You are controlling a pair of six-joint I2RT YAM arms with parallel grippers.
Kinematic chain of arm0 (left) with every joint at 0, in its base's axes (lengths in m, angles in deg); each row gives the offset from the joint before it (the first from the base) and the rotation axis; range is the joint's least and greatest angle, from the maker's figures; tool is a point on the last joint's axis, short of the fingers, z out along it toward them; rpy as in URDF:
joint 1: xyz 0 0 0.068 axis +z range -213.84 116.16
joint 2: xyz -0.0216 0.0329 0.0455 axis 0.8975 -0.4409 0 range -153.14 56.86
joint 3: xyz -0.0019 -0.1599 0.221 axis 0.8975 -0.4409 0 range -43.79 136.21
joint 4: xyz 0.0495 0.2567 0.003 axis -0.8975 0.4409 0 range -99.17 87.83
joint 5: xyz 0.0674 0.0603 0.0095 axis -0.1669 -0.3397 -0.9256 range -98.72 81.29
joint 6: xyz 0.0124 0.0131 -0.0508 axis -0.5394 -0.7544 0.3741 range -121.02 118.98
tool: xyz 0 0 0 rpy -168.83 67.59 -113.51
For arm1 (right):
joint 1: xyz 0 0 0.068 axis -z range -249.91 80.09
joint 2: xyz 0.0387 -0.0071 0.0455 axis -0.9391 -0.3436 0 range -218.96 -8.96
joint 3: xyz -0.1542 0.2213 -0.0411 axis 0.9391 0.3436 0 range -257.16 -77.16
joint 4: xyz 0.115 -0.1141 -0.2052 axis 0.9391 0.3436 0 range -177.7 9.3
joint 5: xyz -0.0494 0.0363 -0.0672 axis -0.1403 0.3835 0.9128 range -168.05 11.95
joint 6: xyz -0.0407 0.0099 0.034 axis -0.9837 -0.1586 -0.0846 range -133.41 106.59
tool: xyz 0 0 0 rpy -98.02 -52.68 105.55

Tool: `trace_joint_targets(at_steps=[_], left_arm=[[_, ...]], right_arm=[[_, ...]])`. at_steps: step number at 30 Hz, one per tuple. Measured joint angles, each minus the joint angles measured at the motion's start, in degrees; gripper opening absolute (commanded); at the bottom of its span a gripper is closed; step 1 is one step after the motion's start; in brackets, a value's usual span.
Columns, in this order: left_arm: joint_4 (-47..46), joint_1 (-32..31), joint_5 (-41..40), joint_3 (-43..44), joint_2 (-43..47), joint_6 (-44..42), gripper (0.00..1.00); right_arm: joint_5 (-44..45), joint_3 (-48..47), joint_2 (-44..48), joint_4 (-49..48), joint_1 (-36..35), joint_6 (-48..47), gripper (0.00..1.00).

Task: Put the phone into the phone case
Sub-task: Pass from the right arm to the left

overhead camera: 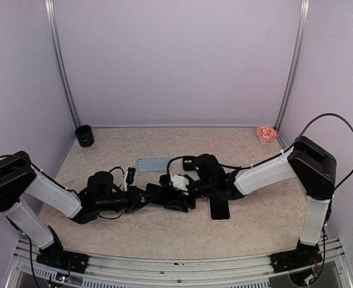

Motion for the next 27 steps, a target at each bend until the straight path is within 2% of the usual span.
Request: trace_joint_targets(at_steps=[9,19,27], left_arm=[[-0.44,-0.44,0.07,-0.46,0.09,-0.76,0.0],[-0.55,-1.16,-0.09,-2.47,3.93,-3.21,0.0],[-3.04,-2.8,-0.37,-4.04,9.16,-7.06,0.0]], right_arm=[[2.47,1.57,2.95,-1.05,-0.22,1.95,0.99],[2.69,5.9,15.15,-5.31,0.87,10.78,1.0],[0.35,10.27,19.67,-6.23,3.41,21.07,0.99]])
